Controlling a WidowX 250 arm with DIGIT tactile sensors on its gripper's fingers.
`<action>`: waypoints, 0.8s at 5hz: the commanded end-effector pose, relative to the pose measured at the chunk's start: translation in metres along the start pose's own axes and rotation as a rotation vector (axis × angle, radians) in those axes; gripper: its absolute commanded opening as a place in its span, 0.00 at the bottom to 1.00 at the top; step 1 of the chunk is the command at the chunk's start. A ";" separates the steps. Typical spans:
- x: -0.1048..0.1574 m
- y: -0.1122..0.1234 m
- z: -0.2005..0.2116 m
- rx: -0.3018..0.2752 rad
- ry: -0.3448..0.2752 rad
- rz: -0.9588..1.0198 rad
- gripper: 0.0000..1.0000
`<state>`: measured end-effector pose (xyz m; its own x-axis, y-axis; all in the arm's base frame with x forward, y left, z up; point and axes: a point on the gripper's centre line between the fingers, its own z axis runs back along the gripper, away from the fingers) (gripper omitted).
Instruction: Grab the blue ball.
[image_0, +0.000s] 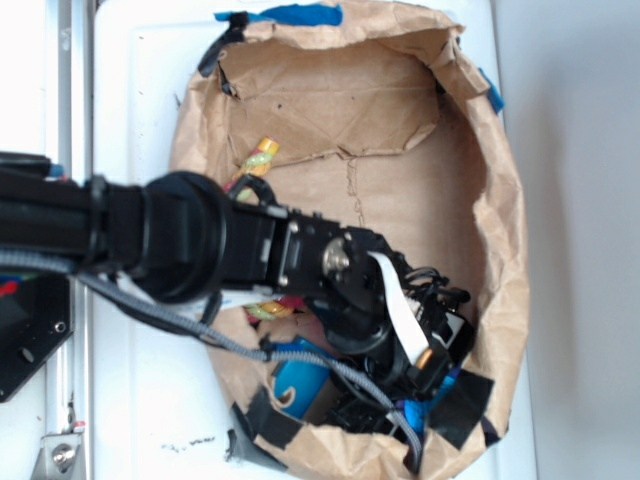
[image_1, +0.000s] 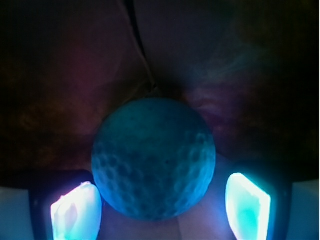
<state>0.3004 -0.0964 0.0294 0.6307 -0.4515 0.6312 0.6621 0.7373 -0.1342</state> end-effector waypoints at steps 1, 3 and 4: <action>0.009 -0.005 0.009 -0.002 -0.014 -0.067 0.00; 0.010 -0.003 0.009 0.011 0.006 -0.060 0.00; 0.011 -0.003 0.009 0.022 0.012 -0.056 0.00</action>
<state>0.2966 -0.0918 0.0277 0.6287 -0.4927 0.6017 0.6750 0.7299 -0.1076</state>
